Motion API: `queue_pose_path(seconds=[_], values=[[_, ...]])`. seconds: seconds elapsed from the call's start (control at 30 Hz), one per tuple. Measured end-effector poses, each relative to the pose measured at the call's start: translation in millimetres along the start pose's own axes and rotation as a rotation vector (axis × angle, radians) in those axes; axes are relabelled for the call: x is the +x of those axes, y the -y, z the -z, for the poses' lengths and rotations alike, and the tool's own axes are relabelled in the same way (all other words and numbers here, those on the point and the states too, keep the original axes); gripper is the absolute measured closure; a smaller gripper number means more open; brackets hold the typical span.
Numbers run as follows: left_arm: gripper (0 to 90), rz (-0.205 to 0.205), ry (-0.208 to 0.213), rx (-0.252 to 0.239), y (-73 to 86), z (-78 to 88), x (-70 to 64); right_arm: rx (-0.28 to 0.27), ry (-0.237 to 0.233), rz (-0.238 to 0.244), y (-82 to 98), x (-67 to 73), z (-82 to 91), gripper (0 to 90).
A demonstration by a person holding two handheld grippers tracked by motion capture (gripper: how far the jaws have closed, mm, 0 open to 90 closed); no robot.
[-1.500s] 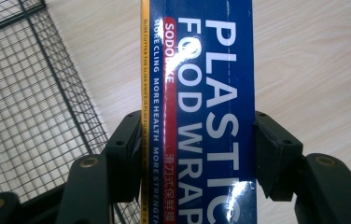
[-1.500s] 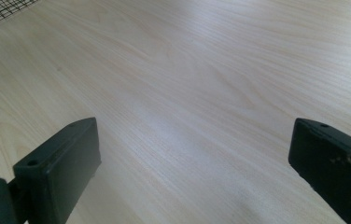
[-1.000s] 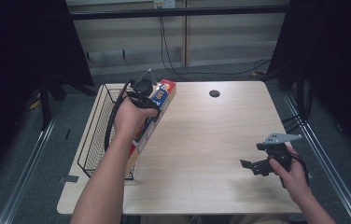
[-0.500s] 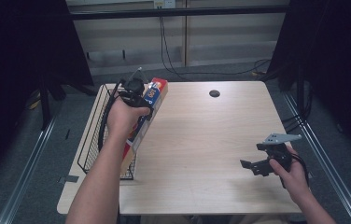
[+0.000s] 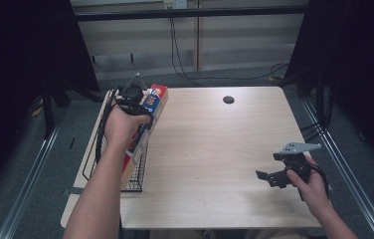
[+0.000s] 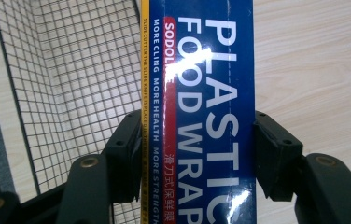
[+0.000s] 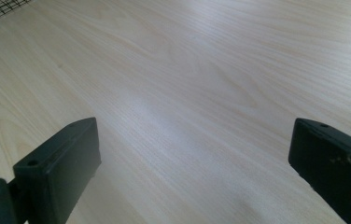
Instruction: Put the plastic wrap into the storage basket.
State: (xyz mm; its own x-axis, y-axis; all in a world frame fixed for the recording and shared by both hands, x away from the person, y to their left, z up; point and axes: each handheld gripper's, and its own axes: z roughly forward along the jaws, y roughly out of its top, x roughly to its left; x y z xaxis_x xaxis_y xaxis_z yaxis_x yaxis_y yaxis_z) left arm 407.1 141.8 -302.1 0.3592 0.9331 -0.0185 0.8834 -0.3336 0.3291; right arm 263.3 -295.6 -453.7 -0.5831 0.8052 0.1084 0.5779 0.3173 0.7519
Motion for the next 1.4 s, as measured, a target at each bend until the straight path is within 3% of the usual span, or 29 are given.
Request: queue_pose_path(seconds=[0.1,0.33,0.93,1.23,1.4], values=[[42.9,0.02,-0.004,0.001,1.9,0.3,3.0,0.001,0.001,0.0,0.0,-0.1,0.0,2.0],[42.9,0.022,-0.009,0.003,4.4,1.9,10.2,0.003,0.001,0.001,0.1,-0.2,-0.5,2.0],[42.9,0.073,-0.037,0.002,10.5,-0.6,22.4,0.004,-0.003,0.0,0.2,-0.5,-0.7,2.0],[42.9,0.128,-0.056,0.0,15.6,-5.9,31.1,0.007,-0.003,0.0,0.2,-0.3,-0.9,2.0],[42.9,0.138,-0.065,0.01,18.5,-9.2,35.7,0.006,-0.003,0.0,0.2,-0.5,-0.9,2.0]])
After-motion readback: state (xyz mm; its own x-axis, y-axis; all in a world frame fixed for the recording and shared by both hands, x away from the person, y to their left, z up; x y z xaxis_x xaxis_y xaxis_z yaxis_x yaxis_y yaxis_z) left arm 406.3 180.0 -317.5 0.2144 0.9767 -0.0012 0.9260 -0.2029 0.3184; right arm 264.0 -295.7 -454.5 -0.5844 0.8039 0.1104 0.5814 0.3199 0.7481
